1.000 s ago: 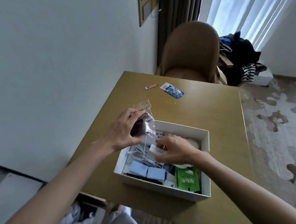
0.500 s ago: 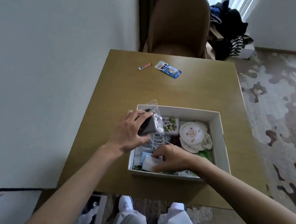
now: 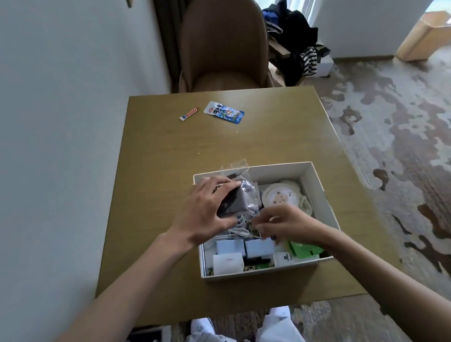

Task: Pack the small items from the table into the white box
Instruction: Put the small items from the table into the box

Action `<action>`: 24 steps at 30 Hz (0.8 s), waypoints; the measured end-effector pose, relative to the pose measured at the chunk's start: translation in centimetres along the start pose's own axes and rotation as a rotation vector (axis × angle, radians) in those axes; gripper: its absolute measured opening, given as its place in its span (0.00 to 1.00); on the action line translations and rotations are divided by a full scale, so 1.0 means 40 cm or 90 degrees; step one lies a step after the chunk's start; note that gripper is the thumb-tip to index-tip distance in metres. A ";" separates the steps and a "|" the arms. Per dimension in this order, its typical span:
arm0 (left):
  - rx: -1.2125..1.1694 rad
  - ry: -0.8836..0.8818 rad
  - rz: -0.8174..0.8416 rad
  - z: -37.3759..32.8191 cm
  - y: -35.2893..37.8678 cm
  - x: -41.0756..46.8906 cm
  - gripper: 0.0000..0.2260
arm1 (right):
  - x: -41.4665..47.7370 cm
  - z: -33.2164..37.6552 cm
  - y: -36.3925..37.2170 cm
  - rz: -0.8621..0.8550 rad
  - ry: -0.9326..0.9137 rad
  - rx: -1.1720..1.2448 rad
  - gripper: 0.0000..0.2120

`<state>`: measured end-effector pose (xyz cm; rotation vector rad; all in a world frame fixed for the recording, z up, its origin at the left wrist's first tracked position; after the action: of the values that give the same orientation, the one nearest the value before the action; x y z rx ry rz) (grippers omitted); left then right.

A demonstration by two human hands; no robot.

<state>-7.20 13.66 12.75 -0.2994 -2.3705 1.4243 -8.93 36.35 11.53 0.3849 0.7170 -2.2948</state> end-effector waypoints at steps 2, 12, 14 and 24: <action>0.014 0.030 0.012 -0.020 0.008 0.003 0.32 | -0.018 -0.002 -0.045 -0.075 0.037 0.112 0.07; 0.048 0.092 0.023 -0.131 0.091 0.063 0.27 | -0.025 0.012 -0.130 -0.076 0.028 0.292 0.16; 0.039 0.075 0.009 -0.146 0.110 0.083 0.26 | -0.030 -0.001 -0.157 -0.056 0.018 0.284 0.17; 0.079 -0.022 0.118 -0.200 0.272 0.230 0.27 | -0.065 -0.104 -0.329 -0.287 0.006 -0.175 0.16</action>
<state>-12.38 28.52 8.37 -0.4759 -2.3195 1.6657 -15.91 48.19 14.46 0.1094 1.2076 -2.5559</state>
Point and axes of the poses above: each hand's wrist, its own x-axis towards the middle knuckle, its own y-axis out of the palm, z = x × y, the point moved 1 cm from there along x, towards the middle knuckle, and after that the axes turned 2 degrees about y, right-handed, at the moved point
